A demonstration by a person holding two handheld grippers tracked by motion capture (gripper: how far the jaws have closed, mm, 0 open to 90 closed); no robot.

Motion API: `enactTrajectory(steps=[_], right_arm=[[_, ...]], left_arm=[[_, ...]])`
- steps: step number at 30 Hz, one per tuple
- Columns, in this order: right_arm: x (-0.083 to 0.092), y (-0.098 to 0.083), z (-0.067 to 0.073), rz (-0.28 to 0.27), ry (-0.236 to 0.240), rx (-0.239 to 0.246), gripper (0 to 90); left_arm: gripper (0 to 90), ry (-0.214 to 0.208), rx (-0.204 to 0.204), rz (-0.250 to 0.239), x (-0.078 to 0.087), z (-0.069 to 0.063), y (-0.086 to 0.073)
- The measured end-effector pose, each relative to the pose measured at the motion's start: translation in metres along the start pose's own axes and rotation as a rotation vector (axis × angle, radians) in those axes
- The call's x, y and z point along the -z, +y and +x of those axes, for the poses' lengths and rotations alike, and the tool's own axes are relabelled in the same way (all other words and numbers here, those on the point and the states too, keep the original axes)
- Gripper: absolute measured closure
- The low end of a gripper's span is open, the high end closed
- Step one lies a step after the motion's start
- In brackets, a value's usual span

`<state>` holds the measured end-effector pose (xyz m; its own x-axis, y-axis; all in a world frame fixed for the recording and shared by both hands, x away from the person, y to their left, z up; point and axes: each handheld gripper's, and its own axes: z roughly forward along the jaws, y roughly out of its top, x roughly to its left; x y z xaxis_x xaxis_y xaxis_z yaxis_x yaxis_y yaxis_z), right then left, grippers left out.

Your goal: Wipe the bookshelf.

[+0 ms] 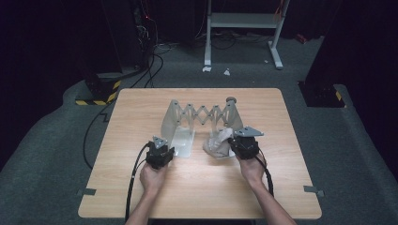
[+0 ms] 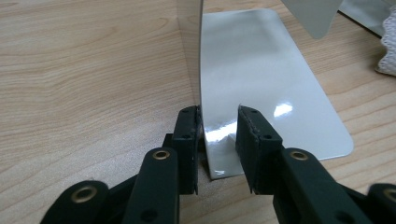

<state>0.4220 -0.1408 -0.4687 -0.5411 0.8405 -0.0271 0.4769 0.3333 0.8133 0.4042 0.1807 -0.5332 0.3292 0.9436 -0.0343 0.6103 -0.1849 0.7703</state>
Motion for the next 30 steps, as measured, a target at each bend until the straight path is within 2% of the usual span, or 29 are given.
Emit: enactTrajectory(steps=[6, 23, 30], right_arm=[[-0.007, -0.002, 0.005, 0.006, -0.013, 0.015, 84.6], [-0.019, 0.003, 0.020, 0.018, 0.006, 0.024, 84.6], [-0.019, 0.003, 0.008, 0.019, -0.021, -0.003, 84.6]], left_arm=[[73.6, -0.008, 0.008, -0.003, 0.000, 0.000, 0.000], [84.2, -0.004, 0.028, -0.003, 0.001, 0.002, -0.001], [84.8, -0.004, 0.032, -0.004, 0.001, 0.002, -0.001]])
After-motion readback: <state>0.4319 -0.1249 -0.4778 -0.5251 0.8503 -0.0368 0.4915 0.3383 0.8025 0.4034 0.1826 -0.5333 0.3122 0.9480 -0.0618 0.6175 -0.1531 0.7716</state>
